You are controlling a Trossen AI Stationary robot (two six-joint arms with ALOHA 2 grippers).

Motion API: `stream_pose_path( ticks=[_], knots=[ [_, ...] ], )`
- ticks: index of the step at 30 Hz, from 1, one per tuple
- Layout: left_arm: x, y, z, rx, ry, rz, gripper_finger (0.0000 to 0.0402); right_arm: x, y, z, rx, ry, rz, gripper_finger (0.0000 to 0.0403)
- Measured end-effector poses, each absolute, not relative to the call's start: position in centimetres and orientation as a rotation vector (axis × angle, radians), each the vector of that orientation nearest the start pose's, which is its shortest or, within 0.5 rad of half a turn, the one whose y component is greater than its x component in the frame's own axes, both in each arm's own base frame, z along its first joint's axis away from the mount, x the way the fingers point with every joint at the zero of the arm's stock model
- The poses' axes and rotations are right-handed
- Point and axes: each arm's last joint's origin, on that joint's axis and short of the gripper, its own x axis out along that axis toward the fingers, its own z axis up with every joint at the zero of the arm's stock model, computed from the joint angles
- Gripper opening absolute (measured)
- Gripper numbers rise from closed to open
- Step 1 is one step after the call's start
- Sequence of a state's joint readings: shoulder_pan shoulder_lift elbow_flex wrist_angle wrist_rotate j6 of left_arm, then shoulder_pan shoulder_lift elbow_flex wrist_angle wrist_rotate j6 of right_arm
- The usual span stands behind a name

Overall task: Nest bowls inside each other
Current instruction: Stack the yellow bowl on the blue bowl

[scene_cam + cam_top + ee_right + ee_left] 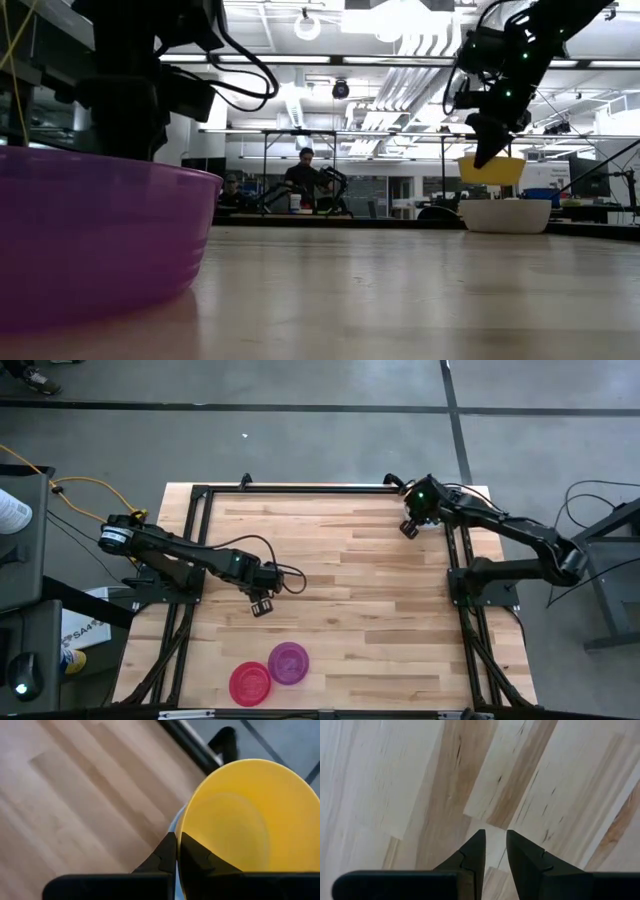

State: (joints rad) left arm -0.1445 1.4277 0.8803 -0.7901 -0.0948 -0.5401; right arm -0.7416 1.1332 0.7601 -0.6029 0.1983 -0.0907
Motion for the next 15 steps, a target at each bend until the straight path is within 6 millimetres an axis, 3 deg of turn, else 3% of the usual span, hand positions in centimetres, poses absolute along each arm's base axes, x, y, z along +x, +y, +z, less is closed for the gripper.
stream_pose_path(
  ticks=[15],
  knots=[
    [24.7,-3.3,19.5,-0.309,1.262,0.295,0.0077,13.3,-16.9,22.1,0.309,1.009,-0.846,0.0003]
  ],
)
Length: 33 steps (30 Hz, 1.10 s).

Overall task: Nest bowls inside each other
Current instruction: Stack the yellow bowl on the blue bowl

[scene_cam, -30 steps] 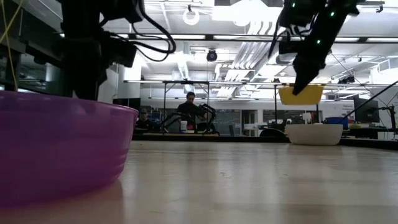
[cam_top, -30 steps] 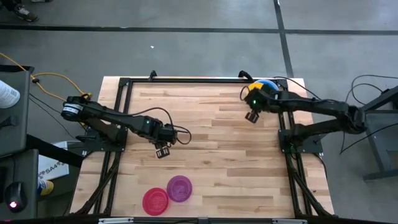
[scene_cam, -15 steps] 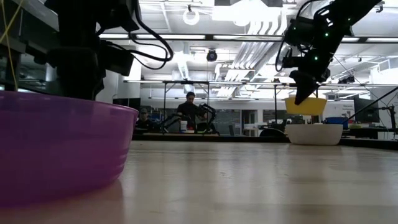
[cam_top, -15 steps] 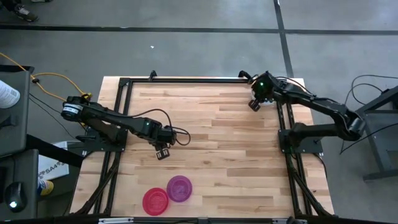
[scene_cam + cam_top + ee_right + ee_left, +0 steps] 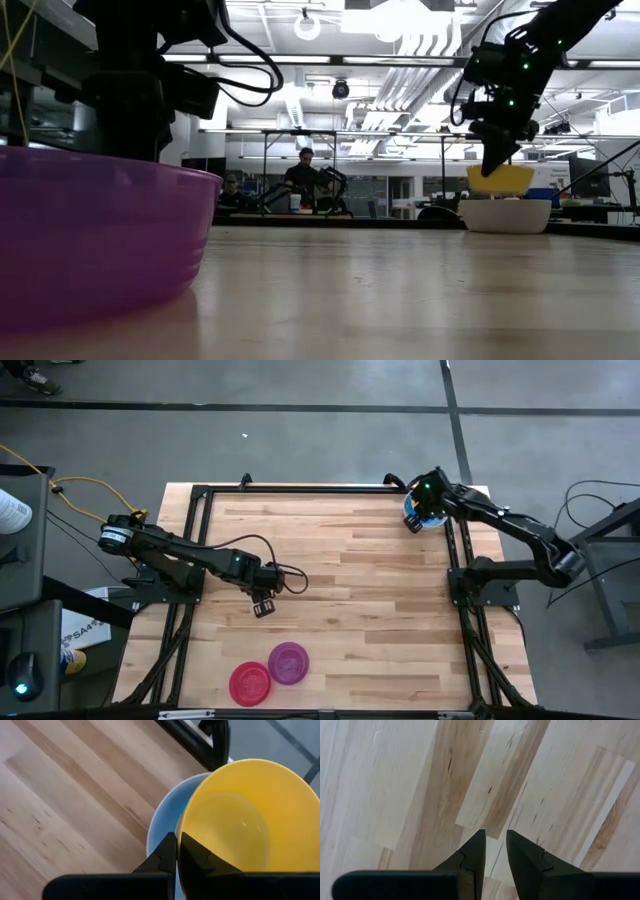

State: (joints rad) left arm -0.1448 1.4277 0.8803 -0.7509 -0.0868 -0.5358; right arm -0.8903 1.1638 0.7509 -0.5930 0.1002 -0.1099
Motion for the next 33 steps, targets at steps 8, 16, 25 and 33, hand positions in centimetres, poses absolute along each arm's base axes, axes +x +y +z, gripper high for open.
stream_pose_path(
  ticks=[8,16,25,33],
  knots=[
    [24.7,-3.4,19.5,-0.314,1.264,0.289,0.0077,14.3,-18.0,20.2,0.334,1.074,-0.828,0.0003],
    [24.7,-3.4,19.5,-0.321,1.268,0.280,0.0077,14.8,-18.9,18.6,0.335,1.135,-0.853,0.0003],
    [24.7,-3.4,19.5,-0.321,1.267,0.281,0.0077,14.7,-19.2,18.2,0.382,1.139,-0.882,0.0003],
    [24.7,-3.4,19.5,-0.328,1.271,0.271,0.0077,14.7,-19.2,18.2,0.400,1.125,-0.880,0.0036]
  ],
)
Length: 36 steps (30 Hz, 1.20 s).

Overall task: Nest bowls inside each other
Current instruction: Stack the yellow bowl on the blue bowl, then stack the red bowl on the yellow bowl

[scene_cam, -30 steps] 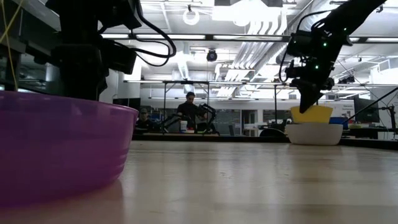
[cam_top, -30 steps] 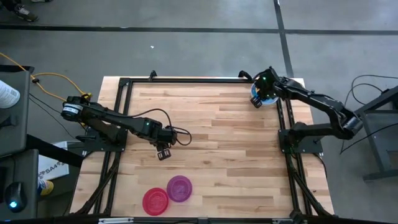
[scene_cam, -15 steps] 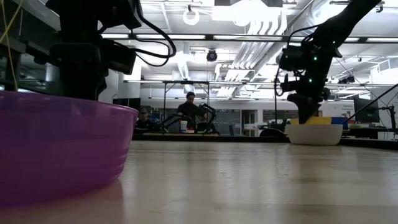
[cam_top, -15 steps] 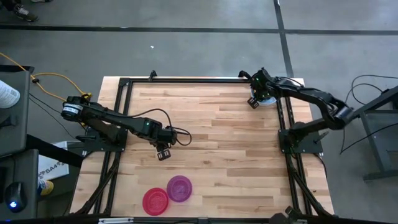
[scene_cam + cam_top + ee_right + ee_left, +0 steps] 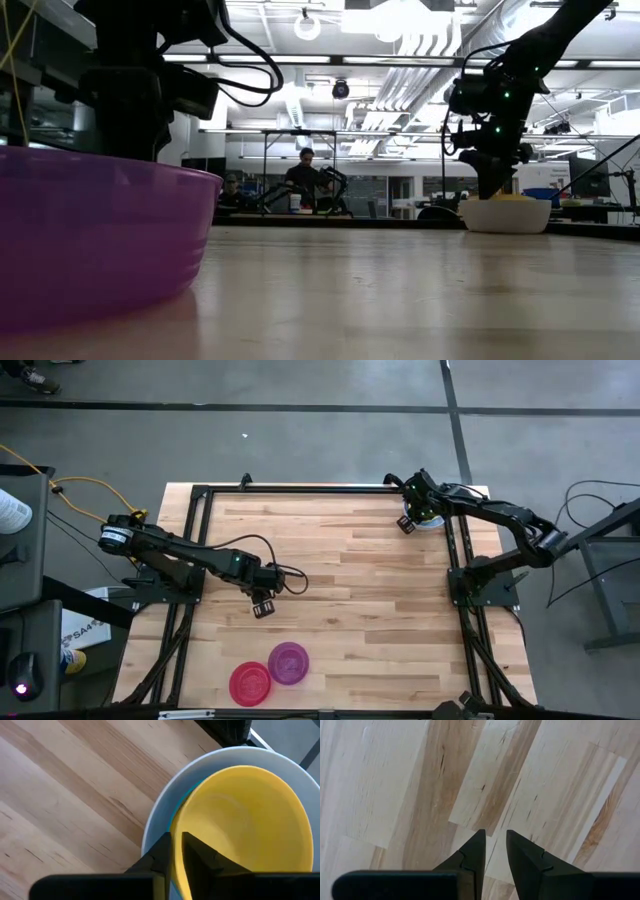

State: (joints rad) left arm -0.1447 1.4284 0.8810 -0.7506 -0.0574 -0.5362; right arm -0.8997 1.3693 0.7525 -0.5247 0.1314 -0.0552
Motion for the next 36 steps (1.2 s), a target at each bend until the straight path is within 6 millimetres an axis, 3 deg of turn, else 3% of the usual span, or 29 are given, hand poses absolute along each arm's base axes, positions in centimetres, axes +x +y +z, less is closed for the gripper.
stream_pose_path(
  ticks=[11,24,30,36],
  knots=[
    [24.7,-3.4,19.6,-0.330,1.271,0.269,0.0077,14.7,-19.2,18.2,0.402,1.124,-0.881,0.0074],
    [24.7,-3.4,19.6,-0.318,1.273,0.259,0.0077,14.5,-18.8,19.3,0.378,1.081,-0.894,0.0080],
    [24.7,-3.5,19.6,-0.301,1.275,0.242,0.0077,14.3,-17.5,20.9,0.352,1.038,-0.885,0.0080],
    [24.8,-3.5,19.6,-0.307,1.262,0.240,0.0077,15.7,-15.1,22.3,0.294,0.976,-0.792,0.0080]
  ],
)
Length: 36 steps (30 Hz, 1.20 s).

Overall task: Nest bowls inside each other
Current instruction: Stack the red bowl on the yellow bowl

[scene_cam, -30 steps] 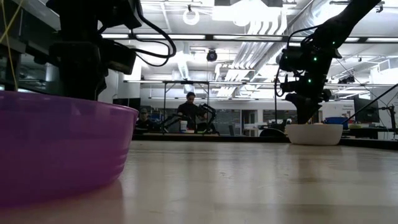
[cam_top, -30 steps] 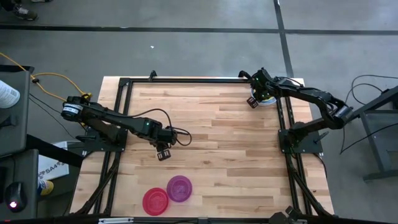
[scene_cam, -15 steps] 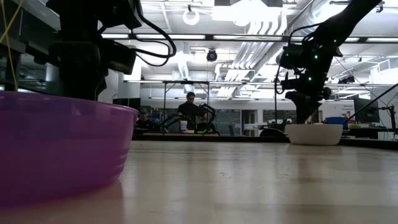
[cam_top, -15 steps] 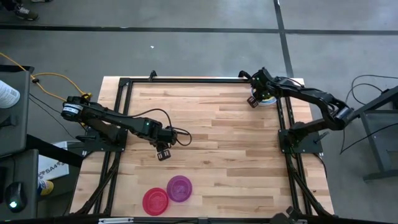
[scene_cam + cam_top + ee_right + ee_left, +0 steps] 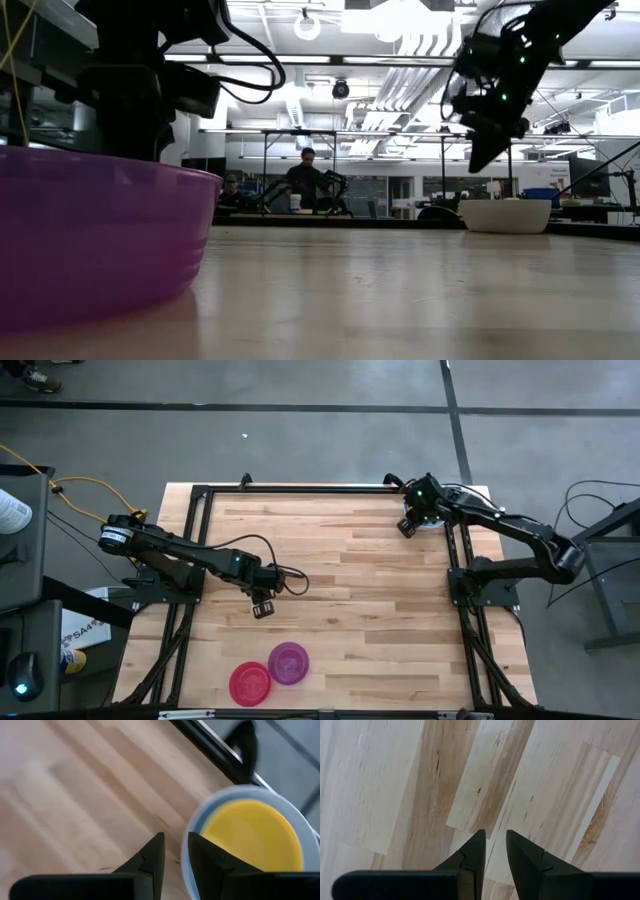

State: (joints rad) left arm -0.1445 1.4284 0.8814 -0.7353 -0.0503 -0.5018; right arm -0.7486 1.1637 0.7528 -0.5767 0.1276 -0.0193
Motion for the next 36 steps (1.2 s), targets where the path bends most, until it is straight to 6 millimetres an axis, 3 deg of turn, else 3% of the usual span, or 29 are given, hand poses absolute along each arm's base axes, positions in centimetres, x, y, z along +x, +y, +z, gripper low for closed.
stream_pose_path(
  ticks=[12,20,26,36],
  knots=[
    [25.6,-3.6,19.9,-0.378,1.182,0.239,0.0077,20.6,-8.7,23.0,0.240,0.848,-0.531,0.0080],
    [25.7,-4.2,20.0,-0.533,1.214,0.120,0.0077,22.2,-5.1,23.4,0.232,0.785,-0.396,0.0080],
    [25.3,-6.5,20.1,-0.547,1.231,0.077,0.0077,22.5,-3.5,23.4,0.231,0.785,-0.349,0.0080],
    [24.7,-12.2,22.7,-0.470,1.136,0.029,0.0077,22.7,-2.4,23.5,0.262,0.777,-0.327,0.0080]
  ],
)
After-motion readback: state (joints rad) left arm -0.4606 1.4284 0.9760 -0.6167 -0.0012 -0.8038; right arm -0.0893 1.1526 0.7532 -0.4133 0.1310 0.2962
